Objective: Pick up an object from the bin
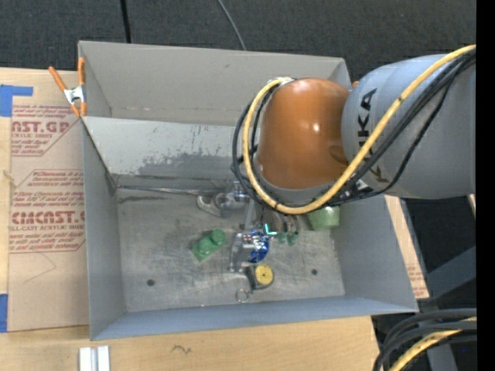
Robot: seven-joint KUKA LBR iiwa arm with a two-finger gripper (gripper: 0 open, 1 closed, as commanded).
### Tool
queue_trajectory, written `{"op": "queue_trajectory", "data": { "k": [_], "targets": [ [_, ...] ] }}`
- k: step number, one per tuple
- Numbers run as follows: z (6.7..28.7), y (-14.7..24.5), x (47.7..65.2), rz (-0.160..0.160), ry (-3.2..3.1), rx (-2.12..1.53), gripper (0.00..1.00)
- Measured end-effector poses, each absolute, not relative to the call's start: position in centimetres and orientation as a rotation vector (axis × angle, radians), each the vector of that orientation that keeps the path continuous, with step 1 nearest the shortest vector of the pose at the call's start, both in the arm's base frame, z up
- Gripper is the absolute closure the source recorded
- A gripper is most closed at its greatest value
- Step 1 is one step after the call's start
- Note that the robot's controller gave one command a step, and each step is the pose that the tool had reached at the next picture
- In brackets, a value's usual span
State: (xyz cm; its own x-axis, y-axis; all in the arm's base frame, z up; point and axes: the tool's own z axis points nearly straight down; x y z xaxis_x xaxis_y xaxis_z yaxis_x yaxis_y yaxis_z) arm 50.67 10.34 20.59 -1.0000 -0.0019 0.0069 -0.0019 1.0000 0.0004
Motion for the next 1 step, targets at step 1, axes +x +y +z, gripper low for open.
{"op": "queue_trajectory", "data": {
  "k": [1],
  "targets": [
    [8.21, 8.94, 55.94, -0.005, -3.141, 0.201, 0.00]
  ]
}}
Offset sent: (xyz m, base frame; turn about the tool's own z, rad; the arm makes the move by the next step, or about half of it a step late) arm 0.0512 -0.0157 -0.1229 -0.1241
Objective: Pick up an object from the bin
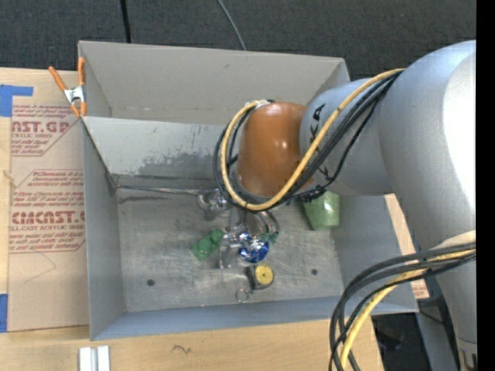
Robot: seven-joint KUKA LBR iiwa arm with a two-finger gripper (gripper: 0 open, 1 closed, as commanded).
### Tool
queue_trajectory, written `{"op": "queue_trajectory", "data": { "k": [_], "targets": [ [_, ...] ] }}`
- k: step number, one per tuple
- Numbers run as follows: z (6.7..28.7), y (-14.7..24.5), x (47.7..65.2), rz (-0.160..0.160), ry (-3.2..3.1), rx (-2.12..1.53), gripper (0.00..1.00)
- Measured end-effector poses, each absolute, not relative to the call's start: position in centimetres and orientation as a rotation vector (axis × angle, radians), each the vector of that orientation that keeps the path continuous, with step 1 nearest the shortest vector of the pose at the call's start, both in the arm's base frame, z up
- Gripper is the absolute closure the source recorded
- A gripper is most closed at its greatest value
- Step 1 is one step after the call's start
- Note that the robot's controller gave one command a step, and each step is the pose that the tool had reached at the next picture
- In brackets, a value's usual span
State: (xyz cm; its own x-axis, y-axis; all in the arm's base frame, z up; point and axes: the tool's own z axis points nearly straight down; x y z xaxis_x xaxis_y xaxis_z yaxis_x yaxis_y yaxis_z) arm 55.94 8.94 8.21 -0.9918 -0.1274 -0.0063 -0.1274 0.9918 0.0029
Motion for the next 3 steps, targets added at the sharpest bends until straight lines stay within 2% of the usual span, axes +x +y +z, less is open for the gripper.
{"op": "queue_trajectory", "data": {
  "k": [1, 2, 3],
  "targets": [
    [8.3, 8.9, 55.8, 0.004, 3.132, -0.198, 1.00],
    [21.3, 9.5, 57.1, 0.000, 3.093, -0.488, 1.00],
    [22.0, 7.0, 52.7, 0.000, 2.978, -0.999, 1.00]
  ]
}}
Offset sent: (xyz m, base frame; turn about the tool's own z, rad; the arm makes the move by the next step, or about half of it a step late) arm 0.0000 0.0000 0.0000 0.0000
